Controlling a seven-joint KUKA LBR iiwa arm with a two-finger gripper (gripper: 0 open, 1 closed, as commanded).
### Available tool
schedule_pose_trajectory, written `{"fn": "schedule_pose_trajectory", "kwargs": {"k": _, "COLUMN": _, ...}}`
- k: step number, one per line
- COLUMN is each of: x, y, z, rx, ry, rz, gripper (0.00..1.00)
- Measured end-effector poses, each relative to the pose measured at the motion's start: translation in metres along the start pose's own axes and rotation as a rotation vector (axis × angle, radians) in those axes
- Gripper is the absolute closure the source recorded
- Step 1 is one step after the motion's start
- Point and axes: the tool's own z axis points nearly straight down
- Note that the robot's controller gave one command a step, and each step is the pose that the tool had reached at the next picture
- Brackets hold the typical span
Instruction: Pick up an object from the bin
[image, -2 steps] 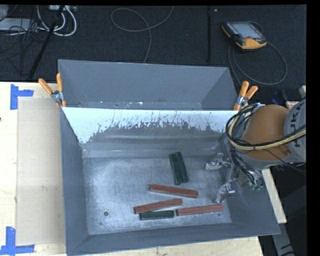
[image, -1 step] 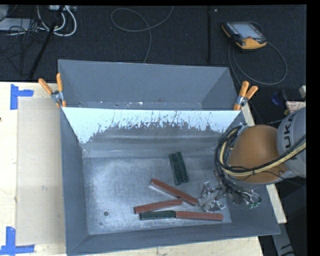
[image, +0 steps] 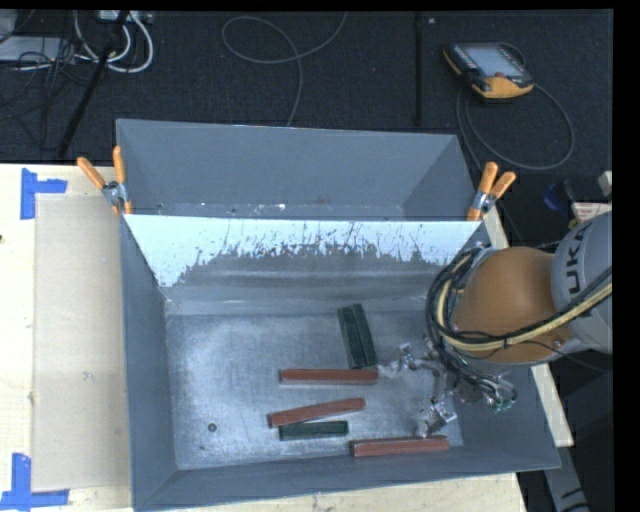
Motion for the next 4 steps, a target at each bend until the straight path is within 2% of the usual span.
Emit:
{"fn": "schedule_pose_trajectory", "kwargs": {"k": 1, "x": 0.000, "y": 0.000, "z": 0.000, "rx": 0.000, "ry": 0.000, "rz": -0.001, "gripper": 0.00}}
{"fn": "schedule_pose_trajectory", "kwargs": {"k": 2, "x": -0.021, "y": 0.018, "z": 0.000, "rx": -0.006, "ry": 0.025, "rz": 0.067, "gripper": 0.00}}
{"fn": "schedule_pose_trajectory", "kwargs": {"k": 3, "x": -0.059, "y": 0.015, "z": 0.000, "rx": -0.034, "ry": 0.091, "rz": 0.164, "gripper": 0.00}}
{"fn": "schedule_pose_trajectory", "kwargs": {"k": 4, "x": -0.058, "y": 0.059, "z": 0.000, "rx": -0.002, "ry": 0.022, "rz": 0.176, "gripper": 1.00}}
